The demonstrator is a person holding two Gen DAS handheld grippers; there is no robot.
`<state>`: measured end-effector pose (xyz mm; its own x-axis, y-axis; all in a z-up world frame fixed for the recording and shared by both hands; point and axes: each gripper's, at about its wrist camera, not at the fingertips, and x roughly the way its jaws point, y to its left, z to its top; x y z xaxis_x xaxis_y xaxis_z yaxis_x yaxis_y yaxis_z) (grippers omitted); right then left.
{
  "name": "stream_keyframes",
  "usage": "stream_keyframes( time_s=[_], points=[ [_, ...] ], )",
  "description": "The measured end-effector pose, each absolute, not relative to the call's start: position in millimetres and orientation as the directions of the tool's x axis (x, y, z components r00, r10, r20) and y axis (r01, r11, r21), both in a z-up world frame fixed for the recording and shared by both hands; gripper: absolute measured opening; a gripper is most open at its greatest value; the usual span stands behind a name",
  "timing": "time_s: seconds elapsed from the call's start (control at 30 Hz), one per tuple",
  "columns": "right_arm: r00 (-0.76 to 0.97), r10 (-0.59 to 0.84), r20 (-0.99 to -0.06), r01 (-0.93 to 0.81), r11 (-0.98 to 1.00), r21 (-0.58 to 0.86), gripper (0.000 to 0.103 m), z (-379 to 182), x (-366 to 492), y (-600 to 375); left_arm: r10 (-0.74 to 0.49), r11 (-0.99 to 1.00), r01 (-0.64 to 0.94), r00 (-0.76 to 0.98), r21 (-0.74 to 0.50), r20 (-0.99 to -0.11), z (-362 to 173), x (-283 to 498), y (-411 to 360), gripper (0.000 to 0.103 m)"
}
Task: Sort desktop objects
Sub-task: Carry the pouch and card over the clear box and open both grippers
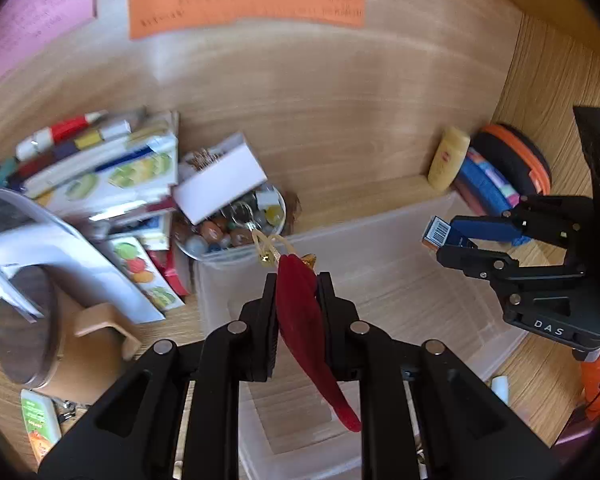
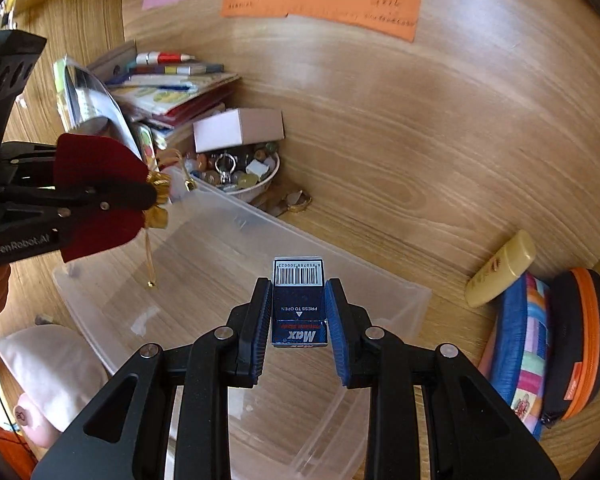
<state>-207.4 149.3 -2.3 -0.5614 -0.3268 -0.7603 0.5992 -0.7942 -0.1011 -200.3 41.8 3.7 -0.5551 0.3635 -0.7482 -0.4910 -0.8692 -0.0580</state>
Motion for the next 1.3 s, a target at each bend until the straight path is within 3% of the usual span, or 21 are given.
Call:
stream_keyframes(
  time_s=[0.57,0.87,1.17,1.3],
  points=[
    [-0.44,-0.239,-0.866,0.657,-0.742,-0.129,0.025,-44,-225,126,0.282,-0.832,-0.554,-0.423,0.0,-0.861,-46,-219,73,0.017],
    [-0.382,-0.181,-0.906,0.695,-0.702,-0.153,0.025,-59,-223,116,0.249,-0.805,-0.592,-0.411,0.049,-0.877,-55,-212,80,0.017],
    [-0.355,-0.145,-0.924,0.704,-0.691,-0.162,0.025,-61,-223,113,0.248,-0.794,-0.606,-0.407,0.057,-0.879,-54,-207,81,0.036],
    [-0.363,-0.15,-0.919,0.688,-0.709,-0.156,0.031,-56,-224,116,0.233,-0.789,-0.607,-0.435,0.093,-0.87,-51,-200,83,0.054]
  ],
)
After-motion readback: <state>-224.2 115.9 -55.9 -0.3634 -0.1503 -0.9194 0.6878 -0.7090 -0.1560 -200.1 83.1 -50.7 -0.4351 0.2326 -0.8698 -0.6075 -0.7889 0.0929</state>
